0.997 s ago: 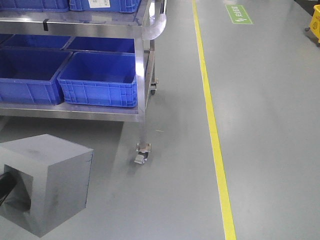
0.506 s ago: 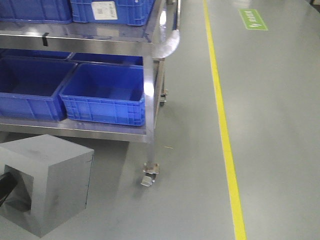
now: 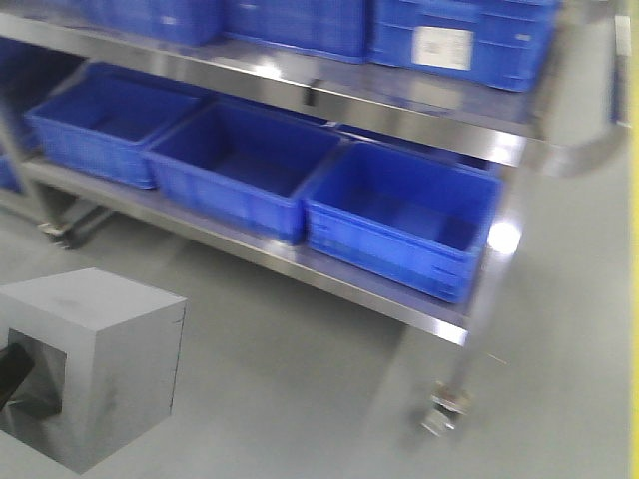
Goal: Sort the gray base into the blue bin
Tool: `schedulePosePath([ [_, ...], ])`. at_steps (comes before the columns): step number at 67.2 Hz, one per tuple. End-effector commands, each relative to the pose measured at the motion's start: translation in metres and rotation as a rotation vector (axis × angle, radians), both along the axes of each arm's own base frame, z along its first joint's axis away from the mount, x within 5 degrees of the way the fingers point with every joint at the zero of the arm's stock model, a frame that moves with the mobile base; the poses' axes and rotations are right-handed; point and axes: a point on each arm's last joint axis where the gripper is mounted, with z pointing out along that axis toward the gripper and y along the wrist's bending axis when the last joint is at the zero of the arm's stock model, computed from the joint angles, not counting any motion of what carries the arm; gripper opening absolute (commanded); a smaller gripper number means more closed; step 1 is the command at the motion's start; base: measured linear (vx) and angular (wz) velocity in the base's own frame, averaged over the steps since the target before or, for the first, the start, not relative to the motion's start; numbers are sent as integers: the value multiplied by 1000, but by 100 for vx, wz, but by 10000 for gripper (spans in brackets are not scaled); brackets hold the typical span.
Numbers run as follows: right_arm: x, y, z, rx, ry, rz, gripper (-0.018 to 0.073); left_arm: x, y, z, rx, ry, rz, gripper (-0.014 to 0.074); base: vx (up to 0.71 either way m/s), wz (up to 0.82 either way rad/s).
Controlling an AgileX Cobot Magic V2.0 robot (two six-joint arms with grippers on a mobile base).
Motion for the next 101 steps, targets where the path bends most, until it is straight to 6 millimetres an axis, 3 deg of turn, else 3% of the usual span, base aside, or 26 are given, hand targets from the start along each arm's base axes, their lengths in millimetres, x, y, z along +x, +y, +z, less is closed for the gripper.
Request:
schedulePosePath([
  [1,0,0,6,-18,-81,-3,-5,-1,-1,20,-75,-109,-11,-7,22,87],
  [101,0,0,6,-18,-82,-3,-5,-1,-1,20,-75,-109,-11,-7,23,69],
])
